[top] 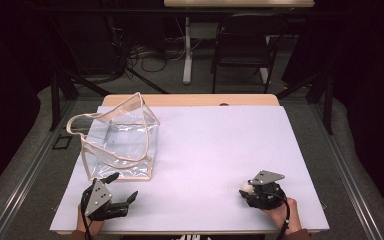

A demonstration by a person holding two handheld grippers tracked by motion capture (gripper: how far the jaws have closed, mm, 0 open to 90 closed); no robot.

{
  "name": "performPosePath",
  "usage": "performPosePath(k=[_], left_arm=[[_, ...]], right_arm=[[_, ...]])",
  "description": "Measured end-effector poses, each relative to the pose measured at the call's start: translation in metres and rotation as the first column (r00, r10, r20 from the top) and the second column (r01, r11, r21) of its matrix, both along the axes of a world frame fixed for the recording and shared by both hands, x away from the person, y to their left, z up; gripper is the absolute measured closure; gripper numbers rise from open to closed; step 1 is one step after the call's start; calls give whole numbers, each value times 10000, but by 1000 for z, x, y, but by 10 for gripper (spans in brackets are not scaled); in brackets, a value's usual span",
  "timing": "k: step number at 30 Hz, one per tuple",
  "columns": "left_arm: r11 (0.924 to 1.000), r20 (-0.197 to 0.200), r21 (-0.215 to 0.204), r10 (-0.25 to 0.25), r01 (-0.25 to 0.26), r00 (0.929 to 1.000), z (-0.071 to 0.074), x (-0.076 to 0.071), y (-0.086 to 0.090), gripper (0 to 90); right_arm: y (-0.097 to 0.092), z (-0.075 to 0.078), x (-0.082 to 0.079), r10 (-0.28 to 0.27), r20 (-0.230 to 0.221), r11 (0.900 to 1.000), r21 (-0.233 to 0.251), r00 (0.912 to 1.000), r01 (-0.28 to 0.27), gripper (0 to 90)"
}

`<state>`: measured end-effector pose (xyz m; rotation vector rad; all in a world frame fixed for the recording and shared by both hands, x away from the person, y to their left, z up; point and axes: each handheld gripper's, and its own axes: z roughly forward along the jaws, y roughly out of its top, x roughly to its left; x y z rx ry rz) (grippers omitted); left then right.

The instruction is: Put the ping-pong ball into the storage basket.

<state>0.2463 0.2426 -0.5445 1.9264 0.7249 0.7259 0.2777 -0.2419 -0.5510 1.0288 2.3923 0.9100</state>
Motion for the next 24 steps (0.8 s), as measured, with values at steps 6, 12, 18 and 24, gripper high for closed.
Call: performPosePath(k=[6, 12, 18, 24], left_arm=[[10000, 9, -16, 15, -15, 10000, 0, 0, 0, 160], [10000, 31, -41, 4, -3, 10000, 0, 0, 0, 160], [10000, 50, -58, 0, 1, 10000, 0, 0, 0, 160], [10000, 65, -88, 4, -3, 10000, 1, 0, 0, 160]], right_arm=[[1, 1, -1, 39, 215, 10000, 1, 9998, -39, 505], [1, 5, -2, 11, 308, 10000, 20, 9995, -11, 505], [3, 8, -3, 72, 440, 9999, -83, 9990, -68, 505], [3, 12, -4, 70, 595, 9999, -83, 9982, -66, 506]])
